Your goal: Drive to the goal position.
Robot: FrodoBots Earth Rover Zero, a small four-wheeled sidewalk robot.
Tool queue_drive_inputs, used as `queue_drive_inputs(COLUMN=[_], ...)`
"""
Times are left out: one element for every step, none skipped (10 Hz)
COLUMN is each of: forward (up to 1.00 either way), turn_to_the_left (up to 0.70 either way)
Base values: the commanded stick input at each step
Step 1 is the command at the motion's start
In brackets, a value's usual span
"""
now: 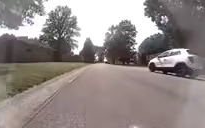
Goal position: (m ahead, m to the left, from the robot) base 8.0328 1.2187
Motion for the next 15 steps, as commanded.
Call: queue_drive_inputs(forward=[1.0,1.0,1.0,1.0,1.0,1.0,1.0,1.0,1.0,1.0,1.0,1.0,1.0,1.0,1.0], turn_to_the_left=[0.27,0.0,0.0,0.0,0.0,0.0,0.0,0.0,0.0,0.0,0.0,0.0,0.0,0.0,0.0])
